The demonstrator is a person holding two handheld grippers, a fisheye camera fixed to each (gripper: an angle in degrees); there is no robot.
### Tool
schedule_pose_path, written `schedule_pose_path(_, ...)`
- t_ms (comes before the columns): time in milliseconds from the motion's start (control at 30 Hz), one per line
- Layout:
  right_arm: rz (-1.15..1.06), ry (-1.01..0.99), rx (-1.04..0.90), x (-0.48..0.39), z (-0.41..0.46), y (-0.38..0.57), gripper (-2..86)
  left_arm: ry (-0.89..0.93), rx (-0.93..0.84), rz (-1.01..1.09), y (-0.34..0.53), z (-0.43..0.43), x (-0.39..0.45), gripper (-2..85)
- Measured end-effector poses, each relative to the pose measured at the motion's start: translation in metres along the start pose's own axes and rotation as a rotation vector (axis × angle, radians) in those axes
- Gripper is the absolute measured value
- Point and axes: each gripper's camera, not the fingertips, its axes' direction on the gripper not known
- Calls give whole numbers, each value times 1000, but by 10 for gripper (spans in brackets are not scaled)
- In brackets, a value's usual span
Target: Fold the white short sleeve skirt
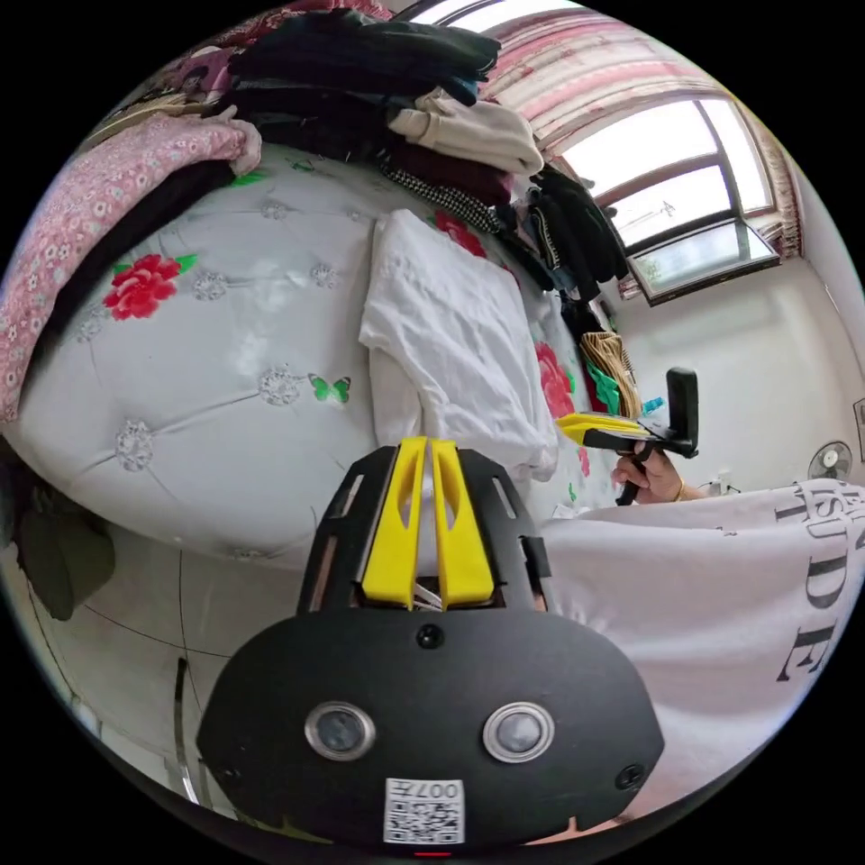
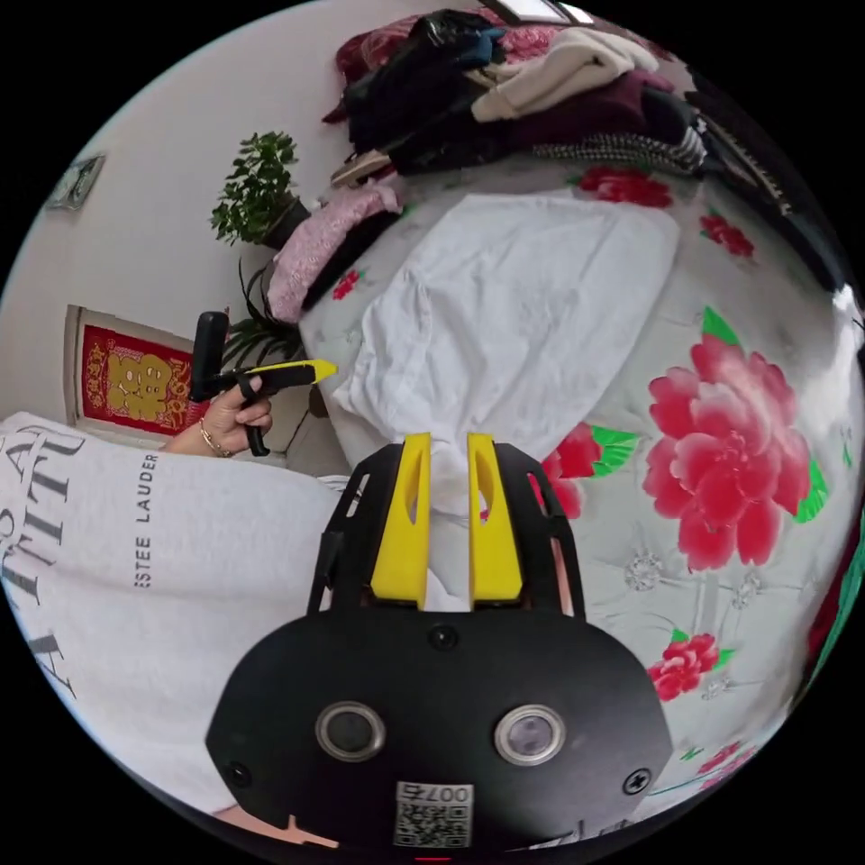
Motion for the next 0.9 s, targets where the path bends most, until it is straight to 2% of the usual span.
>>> schedule_pose_path(200, 240, -97, 15, 45, -11, 36, 87, 109, -42, -37, -10, 9, -15, 131)
schedule_pose_path(267, 325, -207, 6, 60, 1, 41, 86, 105, -109, -30, -15, 25, -17, 131)
schedule_pose_path(433, 410, -355, -8, 80, 7, 36, 82, 90, -234, -78, -29, 59, -28, 41)
schedule_pose_path(567, 342, -352, 5, 78, -24, 51, 83, 201, -213, -77, -20, 50, -35, 28)
schedule_pose_path(700, 347, -343, -3, 80, -41, 77, 86, 212, -233, -68, 17, 42, -39, 74)
schedule_pose_path(900, 465, -335, 201, 128, -86, 84, 96, 242, -66, -164, 10, 5, -82, 130)
